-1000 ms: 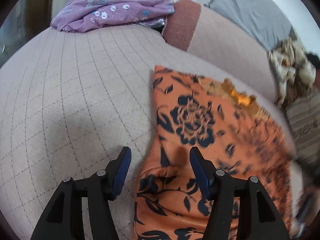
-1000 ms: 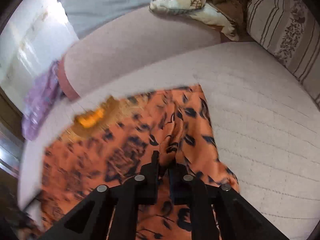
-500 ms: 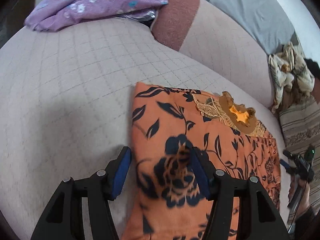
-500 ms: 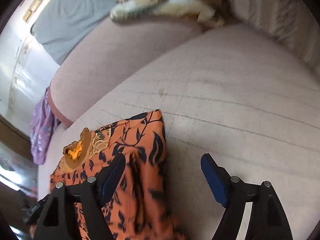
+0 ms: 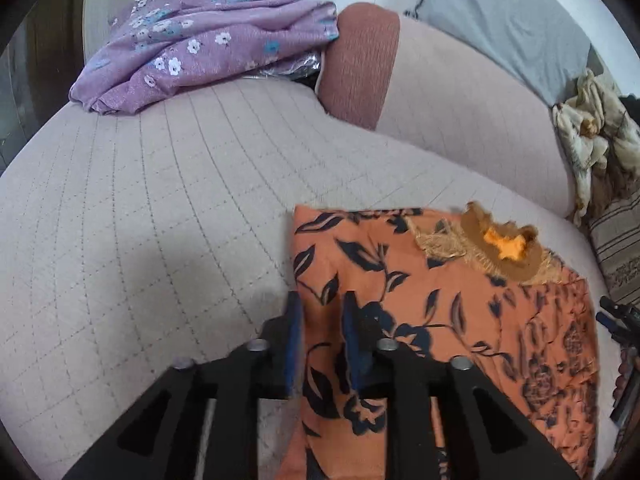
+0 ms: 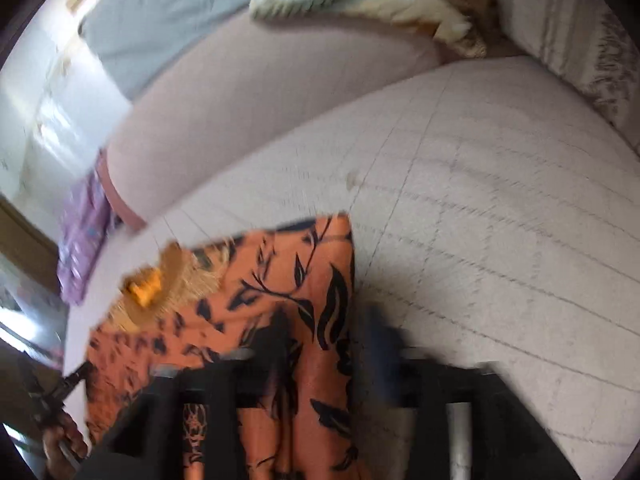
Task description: Fold small clothes
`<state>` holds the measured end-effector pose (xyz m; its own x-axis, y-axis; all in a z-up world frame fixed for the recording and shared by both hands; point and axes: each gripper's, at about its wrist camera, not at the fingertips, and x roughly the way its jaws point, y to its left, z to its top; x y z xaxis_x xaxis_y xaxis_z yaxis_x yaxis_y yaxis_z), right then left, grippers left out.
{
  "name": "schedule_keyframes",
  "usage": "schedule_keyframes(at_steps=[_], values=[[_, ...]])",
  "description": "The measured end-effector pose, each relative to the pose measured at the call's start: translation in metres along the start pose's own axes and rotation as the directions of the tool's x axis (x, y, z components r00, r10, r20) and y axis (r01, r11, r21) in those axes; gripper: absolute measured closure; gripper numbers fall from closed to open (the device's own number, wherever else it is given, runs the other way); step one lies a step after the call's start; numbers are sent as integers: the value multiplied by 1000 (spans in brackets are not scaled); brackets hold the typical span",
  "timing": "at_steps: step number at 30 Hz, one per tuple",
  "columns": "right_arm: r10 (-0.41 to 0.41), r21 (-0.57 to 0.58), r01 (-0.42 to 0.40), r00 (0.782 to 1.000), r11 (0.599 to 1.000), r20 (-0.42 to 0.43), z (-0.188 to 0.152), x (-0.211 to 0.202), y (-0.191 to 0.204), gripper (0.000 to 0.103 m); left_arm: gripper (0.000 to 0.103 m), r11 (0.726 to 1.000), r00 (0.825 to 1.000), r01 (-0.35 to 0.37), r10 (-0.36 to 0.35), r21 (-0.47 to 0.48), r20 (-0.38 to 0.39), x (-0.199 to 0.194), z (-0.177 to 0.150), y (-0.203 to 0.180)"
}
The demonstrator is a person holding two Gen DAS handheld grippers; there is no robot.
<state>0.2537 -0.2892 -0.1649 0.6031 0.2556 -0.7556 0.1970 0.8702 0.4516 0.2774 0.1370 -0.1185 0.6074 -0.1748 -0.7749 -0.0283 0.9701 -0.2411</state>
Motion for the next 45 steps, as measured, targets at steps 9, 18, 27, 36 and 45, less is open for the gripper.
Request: schedule_keyframes(at_steps=[9,18,27,36,45], values=[[52,-17,-56,988,998,-148,-53,-13,-5,74,92,999,994,46,-44,17,-95,-3,-33,7],[-164,-191,131,971,973,-173,-68,-4,17,81,89,996,995,-58,63,66,-73,-4,-36,-4],[44,-103,-38,998,994,53,-52,-66,40,33,56,996,997,65,-67,63,45,-62,-41,-13],[240,153,-236,971,960,-13,-64,-22,4,29,55,998,998,-54,54,-17,-24,-32,-36,-1],[210,101,-207,978,973,-16,-58,-25,14,25,52,996,995,-82,83,23,-48,-36,-31,0]])
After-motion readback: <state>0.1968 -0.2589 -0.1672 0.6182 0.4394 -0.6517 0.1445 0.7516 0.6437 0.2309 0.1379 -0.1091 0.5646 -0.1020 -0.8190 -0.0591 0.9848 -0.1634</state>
